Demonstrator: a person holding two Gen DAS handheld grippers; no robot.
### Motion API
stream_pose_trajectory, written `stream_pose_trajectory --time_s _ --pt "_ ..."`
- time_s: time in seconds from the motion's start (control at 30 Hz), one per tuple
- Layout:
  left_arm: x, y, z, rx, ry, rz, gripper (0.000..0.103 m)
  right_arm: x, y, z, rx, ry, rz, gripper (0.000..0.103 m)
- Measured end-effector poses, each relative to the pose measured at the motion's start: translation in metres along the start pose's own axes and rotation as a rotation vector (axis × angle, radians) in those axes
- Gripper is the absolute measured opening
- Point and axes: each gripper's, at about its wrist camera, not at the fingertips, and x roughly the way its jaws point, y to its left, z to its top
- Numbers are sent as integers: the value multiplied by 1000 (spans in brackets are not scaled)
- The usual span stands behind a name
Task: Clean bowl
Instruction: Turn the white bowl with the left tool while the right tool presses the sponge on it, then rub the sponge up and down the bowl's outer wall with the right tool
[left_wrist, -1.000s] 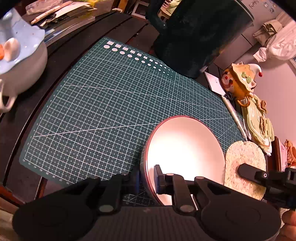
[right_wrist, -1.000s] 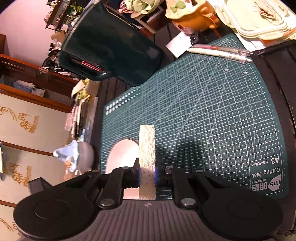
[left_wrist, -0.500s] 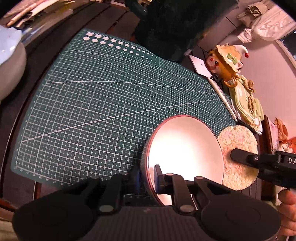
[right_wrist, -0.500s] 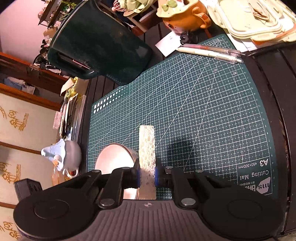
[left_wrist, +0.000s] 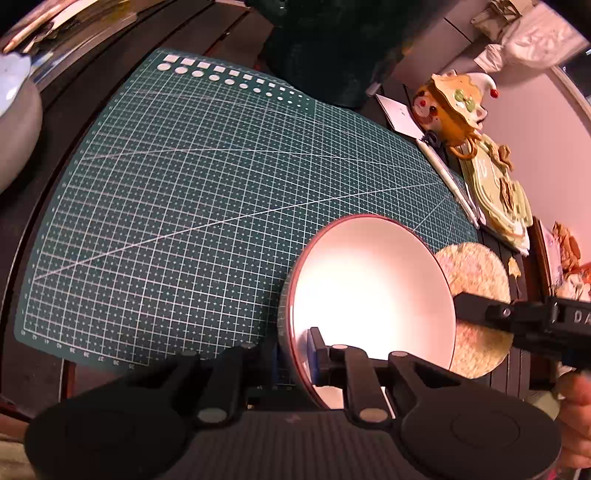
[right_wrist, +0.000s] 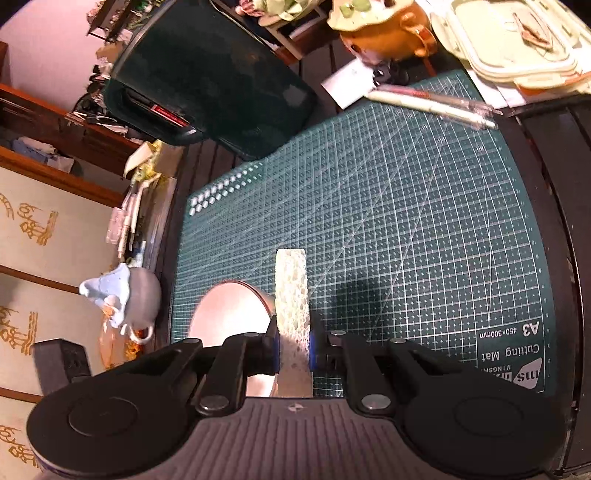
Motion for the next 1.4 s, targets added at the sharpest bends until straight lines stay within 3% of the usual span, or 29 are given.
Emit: stream_pose_trajectory --time_s 0.27,0.43,0.7,0.97,1.23,1.4 --pt "2 3 0 -18 3 -9 15 11 -13 2 76 45 18 13" --pt "4 2 0 -22 1 -11 15 -7 -5 5 58 -8 47 13" --pt "4 5 0 -41 3 -20 15 9 -9 3 80 35 7 13" --pt "4 7 0 -60 2 -29 14 -20 0 5 45 -42 49 13" --pt "3 10 -1 -71 1 -35 14 4 -8 1 77 29 12 13" --pt "3 10 -2 -75 2 -37 14 -15 -1 2 53 -27 43 13"
